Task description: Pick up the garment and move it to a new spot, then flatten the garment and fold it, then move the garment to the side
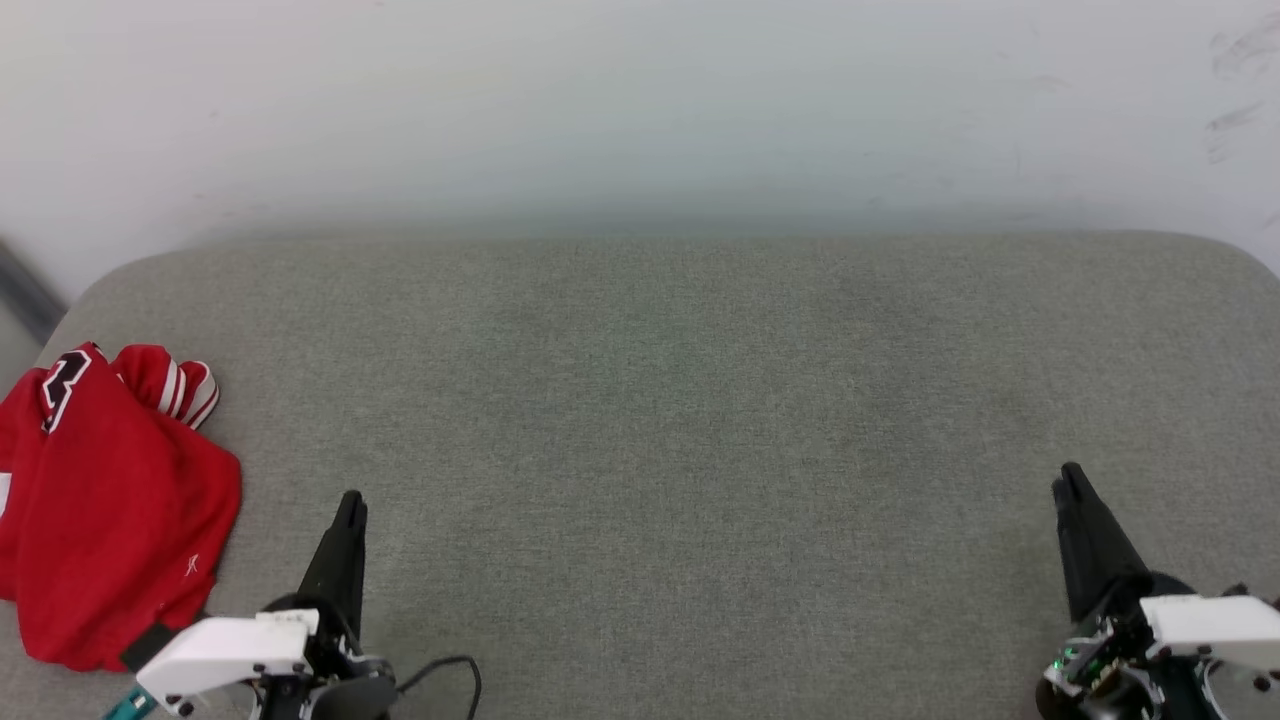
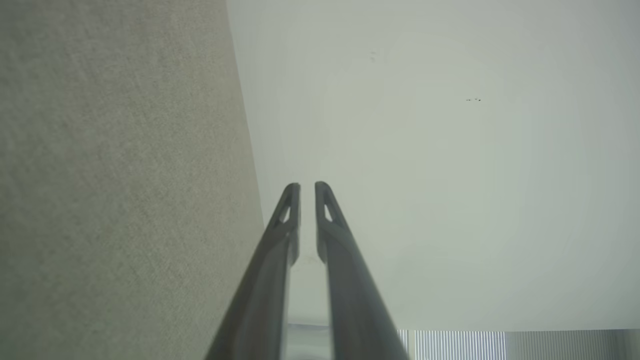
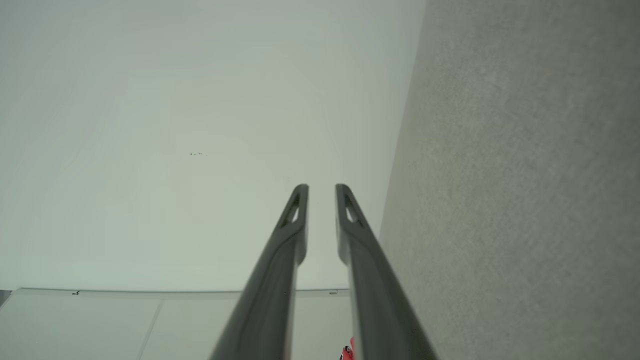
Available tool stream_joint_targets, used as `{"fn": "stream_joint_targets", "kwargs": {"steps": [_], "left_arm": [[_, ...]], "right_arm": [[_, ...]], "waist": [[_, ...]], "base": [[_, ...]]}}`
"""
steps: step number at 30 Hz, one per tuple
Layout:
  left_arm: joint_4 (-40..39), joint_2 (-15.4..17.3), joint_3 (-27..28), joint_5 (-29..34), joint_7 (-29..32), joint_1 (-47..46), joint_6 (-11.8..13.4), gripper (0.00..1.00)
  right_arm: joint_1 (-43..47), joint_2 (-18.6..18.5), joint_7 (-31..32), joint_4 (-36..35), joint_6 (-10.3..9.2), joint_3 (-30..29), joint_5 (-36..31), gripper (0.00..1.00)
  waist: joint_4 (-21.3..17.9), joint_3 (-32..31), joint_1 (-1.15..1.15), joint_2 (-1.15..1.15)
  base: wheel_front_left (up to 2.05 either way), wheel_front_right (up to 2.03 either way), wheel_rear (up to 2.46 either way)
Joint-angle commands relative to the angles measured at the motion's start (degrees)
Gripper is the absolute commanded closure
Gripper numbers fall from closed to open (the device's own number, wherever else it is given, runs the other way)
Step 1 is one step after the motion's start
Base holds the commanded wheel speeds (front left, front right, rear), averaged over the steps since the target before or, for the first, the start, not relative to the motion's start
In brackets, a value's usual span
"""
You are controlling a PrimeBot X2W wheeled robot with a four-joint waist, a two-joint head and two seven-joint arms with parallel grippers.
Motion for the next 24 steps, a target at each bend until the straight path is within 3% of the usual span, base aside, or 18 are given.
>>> {"fn": "stream_joint_targets", "kwargs": {"steps": [1, 15, 24], "left_arm": [[0.42, -0.03, -0.17, -0.03, -0.15, 0.42, 0.0, 0.0], [-1.75, 0.0, -3.94, 1.59, -3.89, -0.42, 0.0, 0.0], [-2.6, 0.02, -4.27, 10.71, -6.16, -1.03, 0.0, 0.0]], "right_arm": [[0.43, 0.0, -0.07, 0.33, 0.0, 0.05, -0.04, 0.0], [0.85, -0.23, -3.82, -2.55, 0.0, 2.65, -3.65, 0.0], [0.96, -0.72, -6.11, -3.91, 0.0, 3.32, -14.71, 0.0]], "waist": [[0.0, 0.01, 0.0, 0.0], [-0.12, -0.03, 0.0, 0.0], [-0.26, -0.04, 0.0, 0.0]], "base": [[0.0, 0.0, 0.0], [0.0, 0.0, 0.0], [0.0, 0.0, 0.0]]}}
